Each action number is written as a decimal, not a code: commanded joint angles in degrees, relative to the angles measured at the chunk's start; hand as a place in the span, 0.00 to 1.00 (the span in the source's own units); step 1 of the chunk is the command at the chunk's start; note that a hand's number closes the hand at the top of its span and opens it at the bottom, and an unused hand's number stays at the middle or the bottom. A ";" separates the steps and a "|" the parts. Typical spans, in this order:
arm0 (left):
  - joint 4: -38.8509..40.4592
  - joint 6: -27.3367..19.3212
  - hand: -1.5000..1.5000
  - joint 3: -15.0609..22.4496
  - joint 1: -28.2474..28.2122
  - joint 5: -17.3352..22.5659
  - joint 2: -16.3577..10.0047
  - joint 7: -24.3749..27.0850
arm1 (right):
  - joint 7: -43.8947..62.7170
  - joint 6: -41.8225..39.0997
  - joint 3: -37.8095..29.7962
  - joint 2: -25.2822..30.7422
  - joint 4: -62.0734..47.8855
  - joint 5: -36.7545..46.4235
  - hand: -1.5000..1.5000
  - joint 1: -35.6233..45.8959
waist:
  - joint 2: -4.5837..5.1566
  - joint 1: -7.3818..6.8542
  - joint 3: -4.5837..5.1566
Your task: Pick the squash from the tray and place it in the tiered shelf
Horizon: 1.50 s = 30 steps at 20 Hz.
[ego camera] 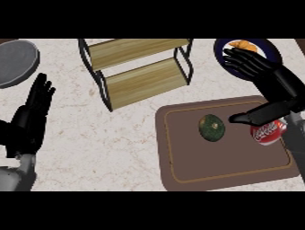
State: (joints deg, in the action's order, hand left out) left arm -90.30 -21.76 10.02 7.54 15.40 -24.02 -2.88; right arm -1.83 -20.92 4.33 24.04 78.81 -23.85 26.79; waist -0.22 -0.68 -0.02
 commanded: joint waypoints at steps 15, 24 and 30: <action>-2.11 0.79 0.50 -1.04 -2.10 -0.15 0.24 -1.68 | 27.18 -7.38 21.41 14.65 24.93 30.53 0.00 9.55 | -0.07 0.33 0.13; -5.01 -1.39 0.50 1.35 -3.17 -5.04 3.23 -2.99 | 34.53 -7.45 29.33 7.60 21.86 45.38 0.00 8.75 | 0.28 0.01 0.01; -4.83 -0.72 0.50 -0.78 -2.91 -4.73 4.09 -2.26 | 40.30 -10.20 33.25 5.94 19.72 53.90 0.00 8.83 | 0.24 0.14 0.03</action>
State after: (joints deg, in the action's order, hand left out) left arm -94.19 -20.69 8.33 4.19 12.49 -21.82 -4.43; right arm 35.65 -29.82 35.02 32.44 102.11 24.57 34.28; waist -0.04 -0.37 0.02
